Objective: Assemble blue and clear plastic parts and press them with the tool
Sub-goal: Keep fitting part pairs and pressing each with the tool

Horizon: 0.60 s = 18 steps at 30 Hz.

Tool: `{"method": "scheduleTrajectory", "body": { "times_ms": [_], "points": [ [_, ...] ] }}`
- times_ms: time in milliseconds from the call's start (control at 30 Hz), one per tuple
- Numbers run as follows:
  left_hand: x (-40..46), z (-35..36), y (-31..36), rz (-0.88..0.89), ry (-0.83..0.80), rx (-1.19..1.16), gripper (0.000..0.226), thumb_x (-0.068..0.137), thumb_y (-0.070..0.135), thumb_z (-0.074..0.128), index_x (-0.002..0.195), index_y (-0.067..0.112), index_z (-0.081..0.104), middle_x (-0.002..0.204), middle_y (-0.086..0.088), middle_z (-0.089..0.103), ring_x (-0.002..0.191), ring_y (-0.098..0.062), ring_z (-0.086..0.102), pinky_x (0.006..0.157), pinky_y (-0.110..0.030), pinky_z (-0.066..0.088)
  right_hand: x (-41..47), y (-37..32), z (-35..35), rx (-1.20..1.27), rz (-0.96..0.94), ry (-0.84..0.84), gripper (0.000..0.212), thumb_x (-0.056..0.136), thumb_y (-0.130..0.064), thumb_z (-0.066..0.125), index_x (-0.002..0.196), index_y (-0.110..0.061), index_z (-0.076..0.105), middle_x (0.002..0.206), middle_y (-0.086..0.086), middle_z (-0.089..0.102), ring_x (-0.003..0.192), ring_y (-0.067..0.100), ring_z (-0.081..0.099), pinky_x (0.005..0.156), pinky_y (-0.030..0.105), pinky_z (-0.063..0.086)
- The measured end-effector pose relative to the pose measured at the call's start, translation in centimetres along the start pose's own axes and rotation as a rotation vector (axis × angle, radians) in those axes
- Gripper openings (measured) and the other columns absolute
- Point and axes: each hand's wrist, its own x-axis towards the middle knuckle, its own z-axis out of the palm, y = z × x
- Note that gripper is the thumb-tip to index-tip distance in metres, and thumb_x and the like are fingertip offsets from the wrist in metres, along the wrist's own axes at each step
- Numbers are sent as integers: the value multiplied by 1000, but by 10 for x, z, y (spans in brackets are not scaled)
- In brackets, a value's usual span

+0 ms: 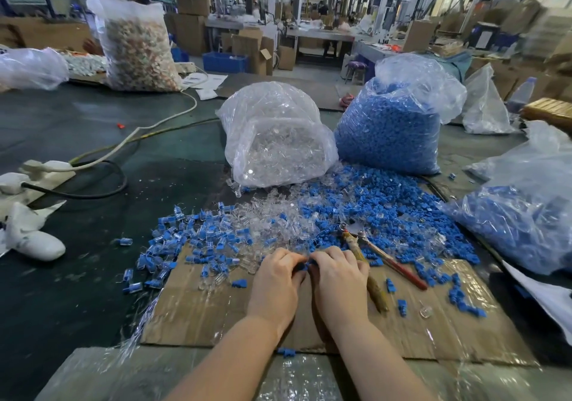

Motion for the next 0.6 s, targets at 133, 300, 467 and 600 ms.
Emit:
{"method": "scheduleTrajectory", "body": {
  "times_ms": [133, 300, 467, 600],
  "points": [
    [-1, 1, -4, -17, 27, 9, 25, 86, 18, 64, 111, 19, 64, 104, 9, 58, 98, -4, 50, 84, -7, 31, -1, 2, 4, 73, 24, 35, 19, 98, -34, 39, 107, -31, 55, 113, -12, 52, 108, 12, 43, 86, 30, 27],
    [-1, 1, -4, -16, 26, 6, 33, 87, 18, 62, 120, 20, 58, 115, 9, 50, 110, -8, 48, 100, -16, 36, -3, 5, 6, 152, 39, 88, 18, 94, -39, 45, 101, -28, 57, 104, -10, 56, 100, 14, 45, 84, 30, 29],
    [0, 5, -4, 74, -77, 130, 44, 98, 25, 40, 141, 31, 36, 143, 15, 35, 128, -7, 26, 107, -16, 15, -4, 4, 7, 192, 49, 140, 15, 92, -33, 52, 99, -22, 61, 102, -6, 60, 99, 18, 50, 86, 33, 31],
    [0, 2, -4, 45, 11, 18, 30, 95, 22, 49, 124, 24, 56, 121, 12, 55, 110, -4, 42, 93, -9, 25, -5, 5, 7, 228, 65, 152, 12, 93, -32, 53, 95, -22, 59, 96, -7, 62, 95, 18, 50, 84, 32, 27]
  ]
}}
